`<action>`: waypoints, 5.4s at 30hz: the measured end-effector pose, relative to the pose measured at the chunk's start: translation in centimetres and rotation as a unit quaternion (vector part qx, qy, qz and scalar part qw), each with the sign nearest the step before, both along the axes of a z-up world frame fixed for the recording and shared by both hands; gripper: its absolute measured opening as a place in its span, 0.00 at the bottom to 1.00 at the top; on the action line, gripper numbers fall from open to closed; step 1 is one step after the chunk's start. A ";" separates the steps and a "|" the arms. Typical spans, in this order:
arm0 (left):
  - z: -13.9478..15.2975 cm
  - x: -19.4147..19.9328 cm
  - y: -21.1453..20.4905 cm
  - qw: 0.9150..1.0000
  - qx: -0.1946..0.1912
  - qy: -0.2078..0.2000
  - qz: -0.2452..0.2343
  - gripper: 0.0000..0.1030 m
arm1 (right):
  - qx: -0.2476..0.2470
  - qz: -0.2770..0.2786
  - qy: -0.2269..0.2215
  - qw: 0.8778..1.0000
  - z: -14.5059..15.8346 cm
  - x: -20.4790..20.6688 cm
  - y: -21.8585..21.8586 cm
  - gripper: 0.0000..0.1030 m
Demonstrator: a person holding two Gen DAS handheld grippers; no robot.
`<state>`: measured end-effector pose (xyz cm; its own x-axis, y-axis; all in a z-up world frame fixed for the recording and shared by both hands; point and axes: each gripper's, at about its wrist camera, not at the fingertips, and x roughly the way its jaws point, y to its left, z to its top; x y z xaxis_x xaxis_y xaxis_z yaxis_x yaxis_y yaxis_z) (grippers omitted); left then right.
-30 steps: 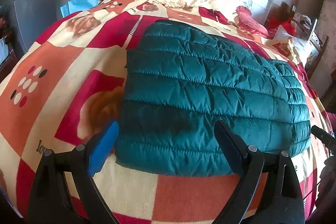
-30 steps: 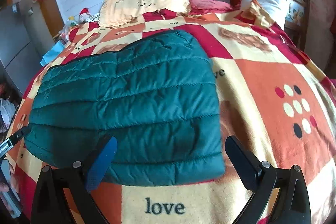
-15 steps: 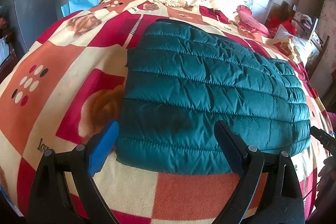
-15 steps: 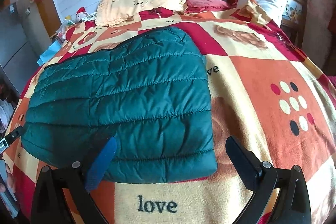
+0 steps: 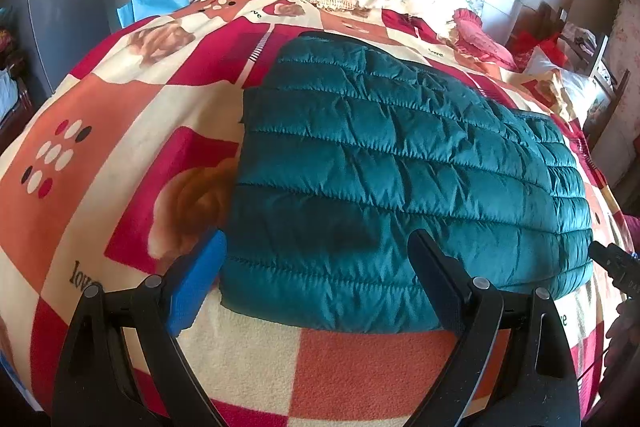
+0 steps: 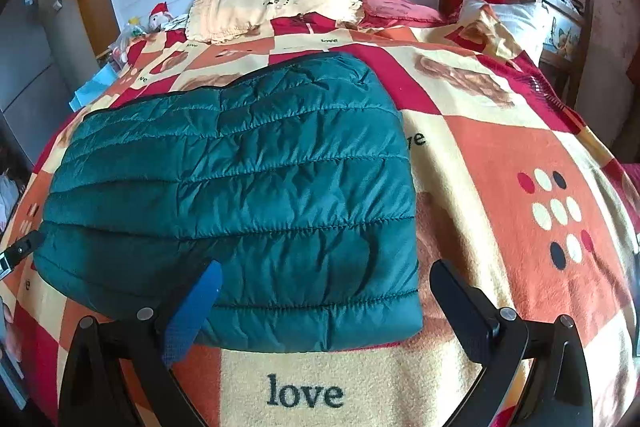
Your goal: Fold large clothes
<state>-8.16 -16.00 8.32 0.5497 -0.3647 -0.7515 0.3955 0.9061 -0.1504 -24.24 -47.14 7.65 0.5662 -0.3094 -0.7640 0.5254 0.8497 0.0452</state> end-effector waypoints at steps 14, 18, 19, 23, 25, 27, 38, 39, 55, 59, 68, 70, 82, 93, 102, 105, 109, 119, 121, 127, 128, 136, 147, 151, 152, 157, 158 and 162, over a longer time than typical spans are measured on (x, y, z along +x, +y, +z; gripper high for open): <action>-0.5 3.3 2.1 0.993 -0.091 0.071 0.001 0.90 | 0.007 -0.019 -0.005 1.000 -0.3 -0.1 -2.3 1.00; -1.1 5.1 3.2 0.986 -0.135 0.102 0.004 0.90 | 0.024 -0.033 -0.013 0.999 -0.7 -0.2 -4.5 1.00; -1.4 5.5 3.4 0.983 -0.146 0.108 0.002 0.90 | 0.033 -0.038 -0.014 0.999 -0.9 0.0 -5.2 1.00; -2.8 6.9 3.5 0.973 -0.175 0.150 -0.013 0.90 | 0.085 -0.046 -0.028 0.995 -2.1 0.6 -8.1 1.00; -4.1 7.7 3.4 0.966 -0.183 0.181 -0.017 0.90 | 0.112 -0.046 -0.031 0.992 -2.9 1.1 -9.3 1.00; -4.6 7.9 3.4 0.966 -0.183 0.180 -0.012 0.90 | 0.134 -0.036 -0.042 0.989 -3.4 1.7 -10.3 1.00; -5.5 8.1 1.6 0.971 -0.175 0.163 -0.013 1.00 | 0.236 0.024 -0.078 0.968 -6.4 4.8 -11.9 1.00; -5.5 8.1 1.5 0.971 -0.174 0.164 -0.010 1.00 | 0.235 0.030 -0.081 0.968 -6.4 5.1 -11.6 1.00; -0.3 2.6 5.0 0.969 -0.179 0.142 -0.090 0.59 | 0.178 0.105 -0.078 0.975 0.1 2.2 -2.9 0.49; -0.1 -0.9 8.0 0.970 -0.154 0.150 -0.115 0.59 | 0.177 0.126 -0.067 0.974 1.0 -1.2 0.2 0.49; -2.9 -3.8 10.4 0.980 -0.096 0.161 -0.069 0.79 | 0.182 0.078 -0.012 0.980 -3.3 -9.3 3.6 0.67; -2.4 -4.3 10.6 0.983 -0.086 0.150 -0.055 0.79 | 0.172 0.063 -0.008 0.983 -4.1 -9.8 3.5 0.78; 3.1 -11.5 10.1 0.999 -0.034 -0.018 -0.018 0.79 | 0.014 0.020 -0.040 0.999 5.0 -14.4 9.6 0.95; 3.7 -13.8 8.2 0.998 -0.014 -0.058 -0.031 0.79 | 0.058 0.063 -0.092 0.992 4.3 -11.5 18.0 0.96; 4.4 -13.6 6.3 0.996 -0.016 -0.084 -0.030 0.79 | 0.023 0.043 -0.091 0.995 3.5 -8.1 20.2 0.96; 4.7 -13.4 5.9 0.995 -0.018 -0.094 -0.027 0.79 | 0.004 0.033 -0.093 0.995 3.5 -7.2 20.2 0.96; 4.8 -13.1 5.1 0.994 -0.006 -0.107 -0.017 0.79 | -0.021 0.039 -0.088 0.995 3.6 -6.0 20.1 0.96; 4.5 -13.1 3.5 0.992 0.002 -0.126 -0.026 0.79 | -0.074 0.041 -0.076 0.994 3.4 -4.4 20.0 0.96; 4.2 -13.0 3.2 0.992 0.003 -0.122 -0.029 0.79 | -0.081 0.038 -0.076 0.993 3.3 -4.4 19.9 0.96; 3.6 -12.8 2.7 0.993 0.009 -0.113 -0.035 0.79 | -0.060 0.033 -0.085 0.994 2.8 -5.0 19.5 0.96; 3.5 -12.8 2.6 0.993 0.011 -0.112 -0.035 0.79 | -0.058 0.032 -0.086 0.994 2.8 -5.1 19.4 0.96; 3.2 -12.7 2.4 0.993 0.015 -0.114 -0.031 0.79 | -0.037 0.037 -0.092 0.994 2.3 -5.3 19.3 0.96; 3.1 -12.9 2.1 0.993 0.016 -0.116 -0.035 0.79 | -0.030 0.041 -0.089 0.995 1.9 -5.2 19.5 0.96; 3.1 -13.0 2.1 0.992 0.014 -0.116 -0.037 0.79 | -0.028 0.042 -0.089 0.995 1.9 -5.2 19.5 0.96; 3.2 -13.0 2.1 0.992 0.013 -0.116 -0.038 0.79 | -0.027 0.043 -0.089 0.995 1.9 -5.2 19.5 0.96; 3.2 -13.1 2.2 0.993 0.009 -0.112 -0.038 0.79 | -0.033 0.045 -0.087 0.995 2.0 -5.0 19.7 0.96; 3.2 -13.1 2.2 0.993 0.009 -0.111 -0.038 0.79 | -0.033 0.045 -0.087 0.995 2.0 -5.0 19.7 0.96; 3.2 -13.1 2.2 0.993 0.008 -0.111 -0.038 0.79 | -0.033 0.043 -0.085 0.995 2.0 -4.9 19.7 0.96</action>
<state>-21.23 -13.78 11.51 0.6741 -0.4005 -0.6206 0.4851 0.8737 -0.0368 -29.14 -27.40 9.65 0.7119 -0.3004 -0.6347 0.4397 0.8955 0.0693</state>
